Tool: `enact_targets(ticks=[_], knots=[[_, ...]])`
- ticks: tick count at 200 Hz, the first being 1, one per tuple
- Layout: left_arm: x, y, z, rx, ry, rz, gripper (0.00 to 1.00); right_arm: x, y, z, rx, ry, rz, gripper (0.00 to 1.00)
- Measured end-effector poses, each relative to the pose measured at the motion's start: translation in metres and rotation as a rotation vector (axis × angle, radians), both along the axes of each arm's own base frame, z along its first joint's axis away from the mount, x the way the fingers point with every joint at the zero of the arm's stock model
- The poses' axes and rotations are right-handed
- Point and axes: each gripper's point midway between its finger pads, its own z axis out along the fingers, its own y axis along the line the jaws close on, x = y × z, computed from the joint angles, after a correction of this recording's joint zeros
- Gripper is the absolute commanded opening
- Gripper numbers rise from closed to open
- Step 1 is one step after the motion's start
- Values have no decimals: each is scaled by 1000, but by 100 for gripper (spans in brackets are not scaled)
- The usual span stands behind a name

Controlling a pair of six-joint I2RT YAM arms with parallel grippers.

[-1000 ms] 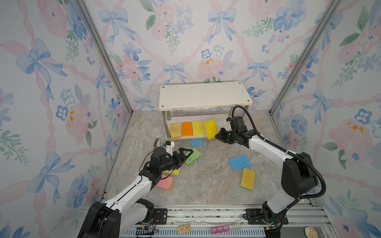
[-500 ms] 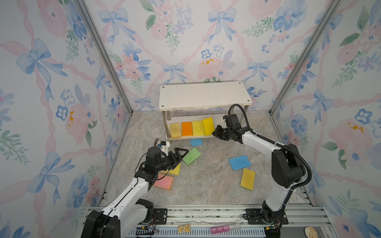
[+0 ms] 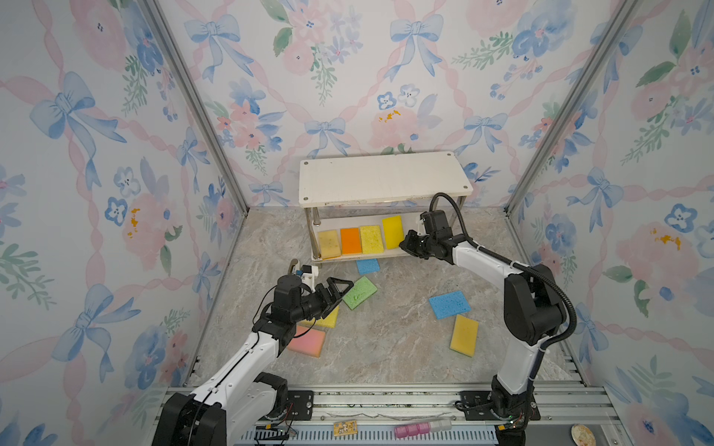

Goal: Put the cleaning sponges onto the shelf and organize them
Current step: 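Open the right gripper to release the bright yellow sponge on the shelf, then move the right gripper back down toward the blue sponge on the floor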

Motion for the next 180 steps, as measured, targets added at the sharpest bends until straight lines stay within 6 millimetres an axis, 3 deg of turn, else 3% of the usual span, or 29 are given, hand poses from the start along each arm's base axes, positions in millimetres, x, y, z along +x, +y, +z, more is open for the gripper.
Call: enact_targets(ticks=[51, 60, 84, 105, 142, 180], knots=[[0, 2, -3, 8, 7, 3, 98, 1, 0, -15, -8, 27, 0, 3], [0, 2, -3, 8, 8, 3, 98, 1, 0, -16, -8, 32, -1, 10], [0, 2, -3, 8, 8, 3, 98, 1, 1, -19, -5, 38, 0, 44], [1, 2, -3, 8, 8, 4, 98, 1, 1, -18, 2, 39, -3, 57], [1, 3, -3, 8, 8, 9, 98, -1, -2, -19, -1, 39, -18, 62], [2, 4, -3, 14, 0, 6, 98, -35, -22, -12, -30, 42, -45, 65]])
